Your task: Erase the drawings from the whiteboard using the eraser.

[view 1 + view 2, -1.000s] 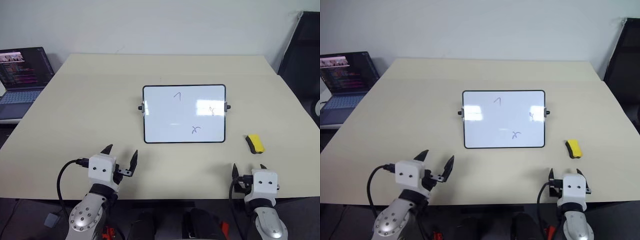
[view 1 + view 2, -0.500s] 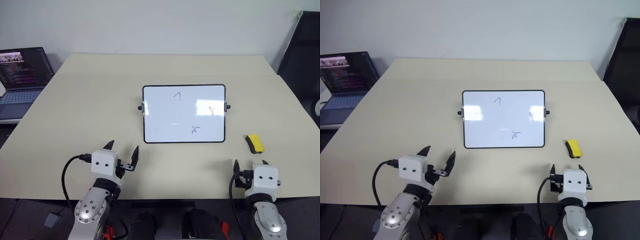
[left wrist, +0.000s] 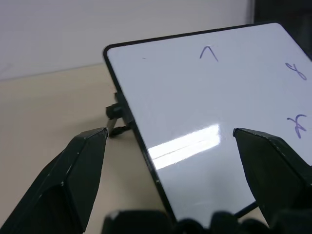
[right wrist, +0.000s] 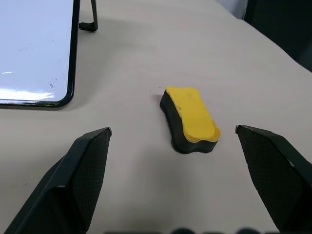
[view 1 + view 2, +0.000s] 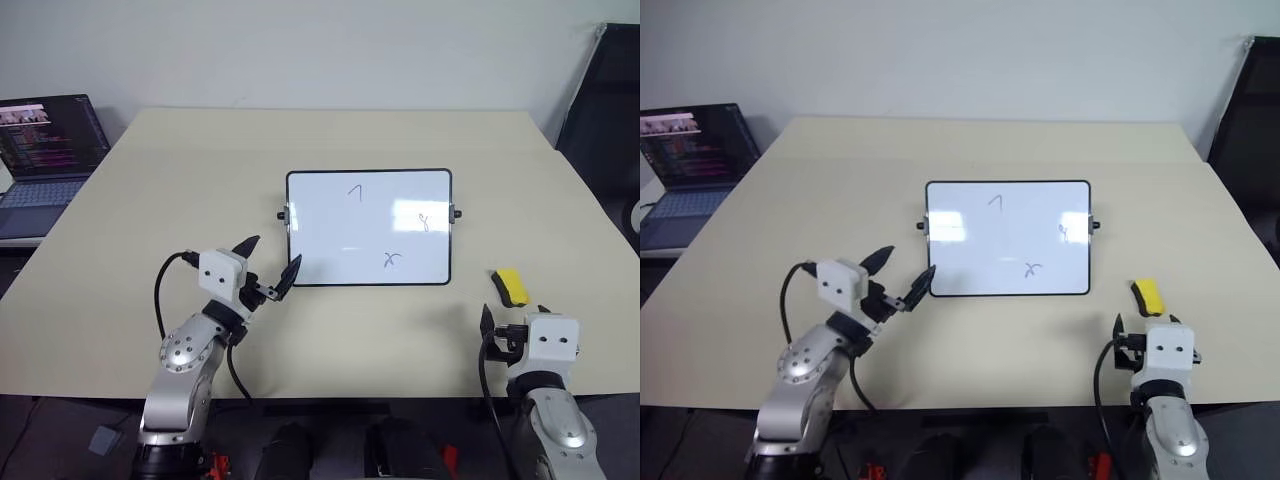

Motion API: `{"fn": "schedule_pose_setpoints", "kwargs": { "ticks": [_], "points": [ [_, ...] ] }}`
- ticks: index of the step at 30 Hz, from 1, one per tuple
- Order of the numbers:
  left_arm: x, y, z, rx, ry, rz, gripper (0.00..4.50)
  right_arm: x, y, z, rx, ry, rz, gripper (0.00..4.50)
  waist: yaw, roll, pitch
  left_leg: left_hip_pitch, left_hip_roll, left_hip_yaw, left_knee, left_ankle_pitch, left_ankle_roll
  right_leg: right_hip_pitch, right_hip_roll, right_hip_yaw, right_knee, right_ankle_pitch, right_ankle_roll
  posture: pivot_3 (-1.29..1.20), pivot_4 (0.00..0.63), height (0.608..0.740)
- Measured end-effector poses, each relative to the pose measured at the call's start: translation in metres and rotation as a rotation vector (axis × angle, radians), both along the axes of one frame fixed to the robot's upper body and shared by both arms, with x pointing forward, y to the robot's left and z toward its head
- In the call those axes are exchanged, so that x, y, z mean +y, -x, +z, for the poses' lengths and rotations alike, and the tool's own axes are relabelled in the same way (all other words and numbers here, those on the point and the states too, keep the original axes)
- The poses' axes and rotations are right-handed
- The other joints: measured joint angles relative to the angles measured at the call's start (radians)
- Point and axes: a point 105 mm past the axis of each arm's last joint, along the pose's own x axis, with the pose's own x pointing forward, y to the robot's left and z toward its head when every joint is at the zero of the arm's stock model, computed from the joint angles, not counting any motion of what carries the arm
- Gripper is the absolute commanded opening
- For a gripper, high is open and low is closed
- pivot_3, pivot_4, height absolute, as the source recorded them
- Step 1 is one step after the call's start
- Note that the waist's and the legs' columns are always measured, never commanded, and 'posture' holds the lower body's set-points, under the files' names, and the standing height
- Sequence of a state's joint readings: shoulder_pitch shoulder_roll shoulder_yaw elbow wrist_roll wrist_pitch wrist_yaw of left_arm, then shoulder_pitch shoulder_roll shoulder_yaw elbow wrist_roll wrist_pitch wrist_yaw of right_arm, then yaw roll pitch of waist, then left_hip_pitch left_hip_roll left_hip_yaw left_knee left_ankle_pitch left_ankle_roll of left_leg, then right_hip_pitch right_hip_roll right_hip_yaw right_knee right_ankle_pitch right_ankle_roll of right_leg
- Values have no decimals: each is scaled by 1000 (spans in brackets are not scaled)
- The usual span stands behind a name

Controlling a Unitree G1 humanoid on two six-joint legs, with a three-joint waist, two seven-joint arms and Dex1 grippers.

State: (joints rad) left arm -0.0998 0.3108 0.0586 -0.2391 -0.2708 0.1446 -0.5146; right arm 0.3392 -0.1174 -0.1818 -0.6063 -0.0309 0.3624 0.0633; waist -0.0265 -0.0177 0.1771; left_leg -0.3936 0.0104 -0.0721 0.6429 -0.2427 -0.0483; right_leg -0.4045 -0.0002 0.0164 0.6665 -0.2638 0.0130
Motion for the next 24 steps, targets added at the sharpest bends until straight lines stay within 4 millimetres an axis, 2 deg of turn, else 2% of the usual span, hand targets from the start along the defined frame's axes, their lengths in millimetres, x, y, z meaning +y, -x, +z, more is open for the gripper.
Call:
{"fn": "schedule_pose_setpoints", "kwargs": {
  "ticks": [5,9,14,19,24],
  "points": [
    [-49,7,17,-16,-4,-338,4500,-1,-15,15,-35,-44,73,4463,0,0,0,1,-1,0,0,0,0,1,1,0,1,0,0,0,150,740],
    [-75,25,0,80,-37,-573,4500,-11,-20,5,14,-70,103,4463,-3,0,0,2,-1,1,0,0,0,0,3,1,2,0,-1,0,150,740],
    [-92,40,-18,126,-143,-776,4500,-23,-28,-3,39,-151,103,4463,-2,0,1,6,-2,1,1,0,0,0,4,2,10,-2,-3,0,150,740],
    [-106,41,-12,96,-166,-878,4500,-39,-34,-12,73,-175,79,4463,-2,0,1,9,-1,3,2,0,0,1,6,2,12,-2,-4,0,150,740],
    [-114,44,-9,81,-185,-951,4500,-40,-45,-9,57,-211,95,4463,-8,0,1,10,1,7,-1,0,0,0,8,5,12,-2,-4,0,150,740]
  ]
}}
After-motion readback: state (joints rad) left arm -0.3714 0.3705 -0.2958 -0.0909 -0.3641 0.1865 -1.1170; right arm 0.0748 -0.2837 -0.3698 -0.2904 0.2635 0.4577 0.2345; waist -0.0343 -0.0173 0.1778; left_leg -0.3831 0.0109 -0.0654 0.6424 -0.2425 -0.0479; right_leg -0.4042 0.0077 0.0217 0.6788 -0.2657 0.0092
